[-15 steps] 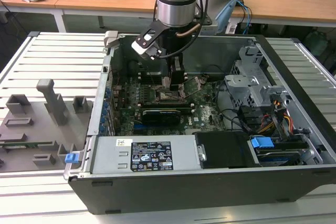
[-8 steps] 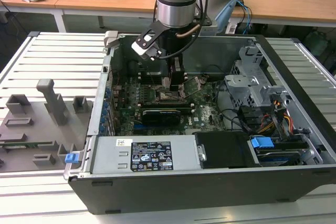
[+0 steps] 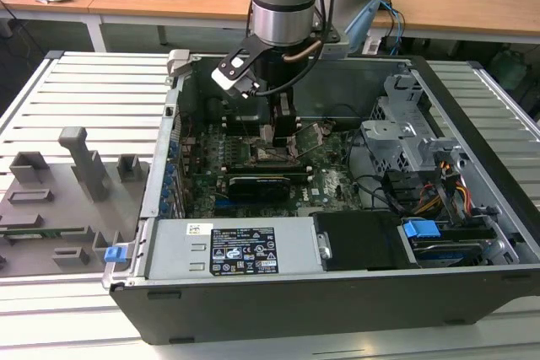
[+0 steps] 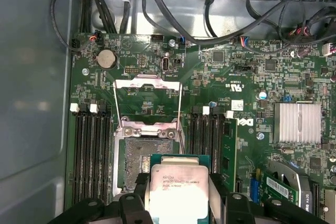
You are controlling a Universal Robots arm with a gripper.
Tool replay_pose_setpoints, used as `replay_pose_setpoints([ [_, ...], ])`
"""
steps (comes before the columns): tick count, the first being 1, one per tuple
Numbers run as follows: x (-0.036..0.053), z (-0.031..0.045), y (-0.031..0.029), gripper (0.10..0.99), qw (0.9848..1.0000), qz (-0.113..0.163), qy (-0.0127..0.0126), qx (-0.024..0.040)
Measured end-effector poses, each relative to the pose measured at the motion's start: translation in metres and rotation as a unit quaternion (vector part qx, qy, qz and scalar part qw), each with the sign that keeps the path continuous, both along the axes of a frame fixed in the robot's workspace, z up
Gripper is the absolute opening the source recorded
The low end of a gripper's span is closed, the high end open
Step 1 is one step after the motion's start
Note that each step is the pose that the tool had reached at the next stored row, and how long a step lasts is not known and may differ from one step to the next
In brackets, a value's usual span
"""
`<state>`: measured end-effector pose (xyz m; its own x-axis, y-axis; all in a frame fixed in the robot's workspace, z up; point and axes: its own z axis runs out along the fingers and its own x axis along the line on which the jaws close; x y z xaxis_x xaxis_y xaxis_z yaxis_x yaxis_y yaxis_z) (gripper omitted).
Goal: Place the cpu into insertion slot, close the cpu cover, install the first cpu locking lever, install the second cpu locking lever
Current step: 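Place the cpu into insertion slot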
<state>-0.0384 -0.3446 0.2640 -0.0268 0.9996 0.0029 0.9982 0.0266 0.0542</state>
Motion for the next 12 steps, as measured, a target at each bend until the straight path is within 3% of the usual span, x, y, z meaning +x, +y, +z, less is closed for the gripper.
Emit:
replay_pose_setpoints([
  [9,0.0001,-0.011,0.0056,0.537,1.0,0.0,0.0001,-0.0001],
  [12,0.0024,-0.016,0.0132,0.537,1.0,0.0,0.0003,0.0],
])
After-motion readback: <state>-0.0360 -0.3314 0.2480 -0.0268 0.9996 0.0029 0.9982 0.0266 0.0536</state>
